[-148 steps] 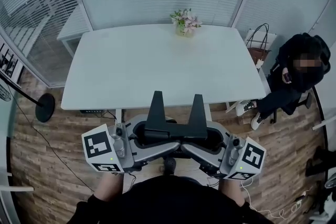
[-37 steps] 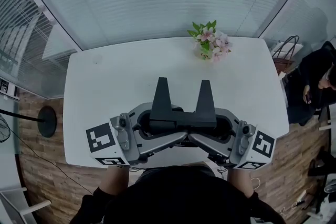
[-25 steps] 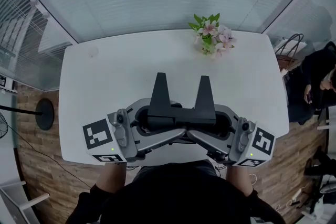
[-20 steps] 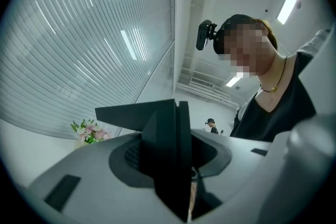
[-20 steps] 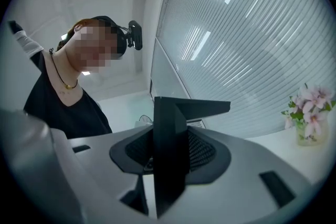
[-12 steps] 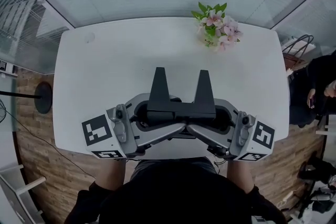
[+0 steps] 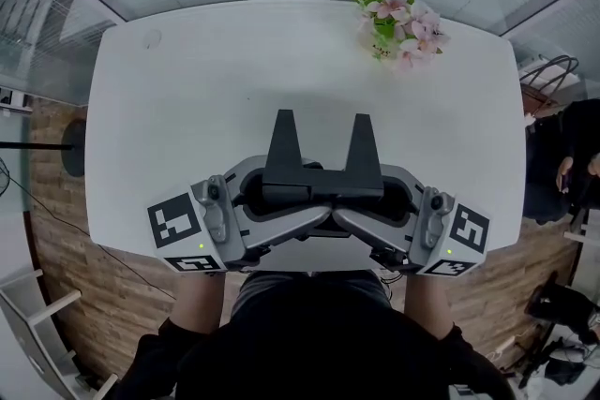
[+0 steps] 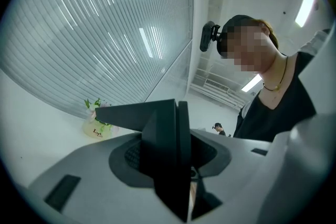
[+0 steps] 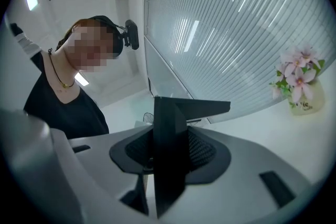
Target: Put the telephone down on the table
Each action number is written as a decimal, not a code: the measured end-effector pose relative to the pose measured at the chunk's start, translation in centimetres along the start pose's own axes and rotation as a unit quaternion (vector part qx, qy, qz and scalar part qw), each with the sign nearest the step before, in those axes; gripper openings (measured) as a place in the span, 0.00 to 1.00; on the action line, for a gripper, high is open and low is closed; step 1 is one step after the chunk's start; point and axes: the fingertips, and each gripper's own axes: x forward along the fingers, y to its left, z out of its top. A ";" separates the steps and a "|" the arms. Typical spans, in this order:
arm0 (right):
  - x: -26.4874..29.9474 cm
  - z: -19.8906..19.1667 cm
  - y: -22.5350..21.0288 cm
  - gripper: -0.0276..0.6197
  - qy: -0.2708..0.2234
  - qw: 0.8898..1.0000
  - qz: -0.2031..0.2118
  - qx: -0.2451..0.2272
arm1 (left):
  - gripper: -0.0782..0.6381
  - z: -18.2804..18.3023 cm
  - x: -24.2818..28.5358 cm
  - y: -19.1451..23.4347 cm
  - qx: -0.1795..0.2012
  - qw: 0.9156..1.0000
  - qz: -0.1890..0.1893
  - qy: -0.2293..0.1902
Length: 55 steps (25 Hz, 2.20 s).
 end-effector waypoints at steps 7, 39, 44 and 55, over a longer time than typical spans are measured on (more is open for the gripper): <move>-0.7 -1.5 -1.1 0.31 0.009 1.000 0.005 0.018 | 0.37 -1.8 0.2 0.9 -0.015 1.000 0.013 -0.002; -0.9 -6.3 -5.3 0.31 0.029 0.994 -0.012 0.105 | 0.37 -6.4 -0.5 5.3 -0.101 0.994 0.047 0.011; -0.9 -6.9 -6.3 0.31 0.033 0.992 -0.017 0.120 | 0.37 -6.9 -0.4 6.2 -0.116 0.992 0.050 0.014; -0.7 -8.1 -8.1 0.31 0.041 0.986 -0.027 0.159 | 0.37 -8.0 -0.4 8.1 -0.154 0.986 0.062 0.018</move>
